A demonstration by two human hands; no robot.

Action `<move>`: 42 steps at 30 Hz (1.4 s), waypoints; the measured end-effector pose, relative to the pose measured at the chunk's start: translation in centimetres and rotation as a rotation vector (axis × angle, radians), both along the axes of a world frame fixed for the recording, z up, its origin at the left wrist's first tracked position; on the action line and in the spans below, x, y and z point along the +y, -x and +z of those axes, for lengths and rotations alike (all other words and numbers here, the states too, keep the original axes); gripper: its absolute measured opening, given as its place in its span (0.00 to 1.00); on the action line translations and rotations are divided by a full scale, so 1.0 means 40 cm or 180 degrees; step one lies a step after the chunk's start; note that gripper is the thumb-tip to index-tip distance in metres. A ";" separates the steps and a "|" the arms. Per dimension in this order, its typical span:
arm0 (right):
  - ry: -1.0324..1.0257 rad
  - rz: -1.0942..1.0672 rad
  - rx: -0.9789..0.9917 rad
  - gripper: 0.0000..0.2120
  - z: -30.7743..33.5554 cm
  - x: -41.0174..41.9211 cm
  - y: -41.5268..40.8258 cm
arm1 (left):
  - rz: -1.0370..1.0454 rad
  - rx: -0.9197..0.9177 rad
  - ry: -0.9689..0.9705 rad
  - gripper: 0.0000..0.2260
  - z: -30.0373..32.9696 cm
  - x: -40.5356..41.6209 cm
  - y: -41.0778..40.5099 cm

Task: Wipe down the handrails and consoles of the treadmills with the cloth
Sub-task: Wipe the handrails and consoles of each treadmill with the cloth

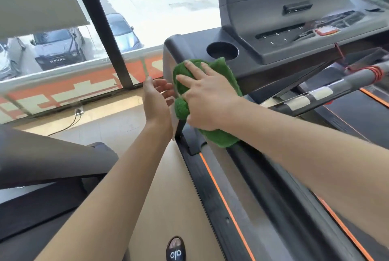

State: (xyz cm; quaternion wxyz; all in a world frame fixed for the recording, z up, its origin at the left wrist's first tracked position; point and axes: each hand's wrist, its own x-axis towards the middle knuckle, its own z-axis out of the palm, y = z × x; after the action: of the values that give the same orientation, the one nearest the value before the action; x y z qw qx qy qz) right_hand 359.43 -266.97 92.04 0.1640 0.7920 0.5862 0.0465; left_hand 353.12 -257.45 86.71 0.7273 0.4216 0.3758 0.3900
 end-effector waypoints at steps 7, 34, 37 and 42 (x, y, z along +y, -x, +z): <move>0.1378 0.0486 -0.1308 0.32 -0.045 -0.059 0.096 | -0.0005 0.0246 -0.0185 0.17 -0.031 0.059 0.037; 0.0153 -0.0309 -0.0457 0.39 -0.033 0.063 -0.005 | -0.0878 0.0101 -0.1165 0.19 0.010 0.221 -0.119; 0.0519 -0.0107 -0.0844 0.37 -0.023 0.220 -0.070 | -0.0754 0.0125 -0.1050 0.20 0.019 0.251 -0.128; -0.0202 -0.0416 0.0128 0.25 0.021 0.406 -0.182 | -0.0515 0.0415 -0.1077 0.20 0.007 0.304 -0.123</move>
State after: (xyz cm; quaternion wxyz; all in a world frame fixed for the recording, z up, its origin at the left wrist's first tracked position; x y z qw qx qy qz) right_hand 366.71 -250.74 92.89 0.1297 0.8342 0.5347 0.0383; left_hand 358.03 -245.27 87.00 0.6492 0.5910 0.3160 0.3597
